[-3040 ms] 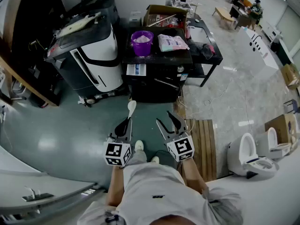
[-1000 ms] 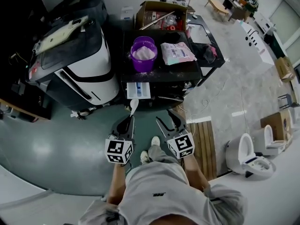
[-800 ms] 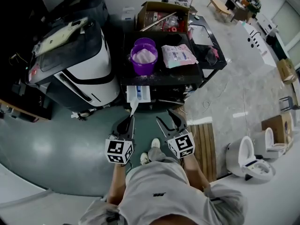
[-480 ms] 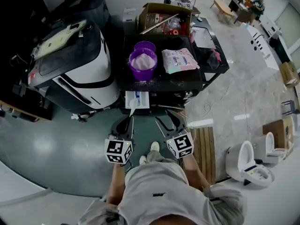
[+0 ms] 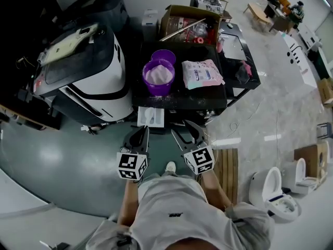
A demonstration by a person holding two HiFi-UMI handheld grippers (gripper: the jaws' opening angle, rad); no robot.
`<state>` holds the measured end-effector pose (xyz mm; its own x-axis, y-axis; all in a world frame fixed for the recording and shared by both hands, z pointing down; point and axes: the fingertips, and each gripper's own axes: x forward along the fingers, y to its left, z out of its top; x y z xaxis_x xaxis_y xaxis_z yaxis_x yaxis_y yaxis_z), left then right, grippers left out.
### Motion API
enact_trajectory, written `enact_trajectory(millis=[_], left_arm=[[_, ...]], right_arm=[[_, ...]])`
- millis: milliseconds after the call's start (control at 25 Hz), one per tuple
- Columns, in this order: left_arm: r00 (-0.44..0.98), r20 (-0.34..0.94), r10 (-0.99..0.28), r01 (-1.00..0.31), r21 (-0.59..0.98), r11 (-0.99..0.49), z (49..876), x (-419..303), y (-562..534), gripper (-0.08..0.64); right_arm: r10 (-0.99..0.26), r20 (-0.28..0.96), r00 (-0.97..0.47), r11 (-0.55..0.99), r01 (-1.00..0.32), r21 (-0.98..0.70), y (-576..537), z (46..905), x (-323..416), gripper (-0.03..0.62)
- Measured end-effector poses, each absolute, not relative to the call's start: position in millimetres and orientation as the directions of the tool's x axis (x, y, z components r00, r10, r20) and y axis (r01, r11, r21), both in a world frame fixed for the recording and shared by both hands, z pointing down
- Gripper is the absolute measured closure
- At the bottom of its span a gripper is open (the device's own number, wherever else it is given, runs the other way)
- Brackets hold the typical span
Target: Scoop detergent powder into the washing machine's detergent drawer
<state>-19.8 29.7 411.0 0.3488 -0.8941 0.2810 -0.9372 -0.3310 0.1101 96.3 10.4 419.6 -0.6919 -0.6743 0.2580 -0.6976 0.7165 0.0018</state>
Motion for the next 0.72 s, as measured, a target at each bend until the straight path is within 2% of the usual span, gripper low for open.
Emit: enact_trajectory(millis=[720], left_arm=[[0.307, 0.288, -0.907, -0.952, 0.095, -0.292, 408.6, -10.0, -25.5, 0.545]], right_arm=[[-0.646, 0.247, -0.722, 0.744, -0.668, -0.009, -53.3, 419.2, 104.5, 0.383]])
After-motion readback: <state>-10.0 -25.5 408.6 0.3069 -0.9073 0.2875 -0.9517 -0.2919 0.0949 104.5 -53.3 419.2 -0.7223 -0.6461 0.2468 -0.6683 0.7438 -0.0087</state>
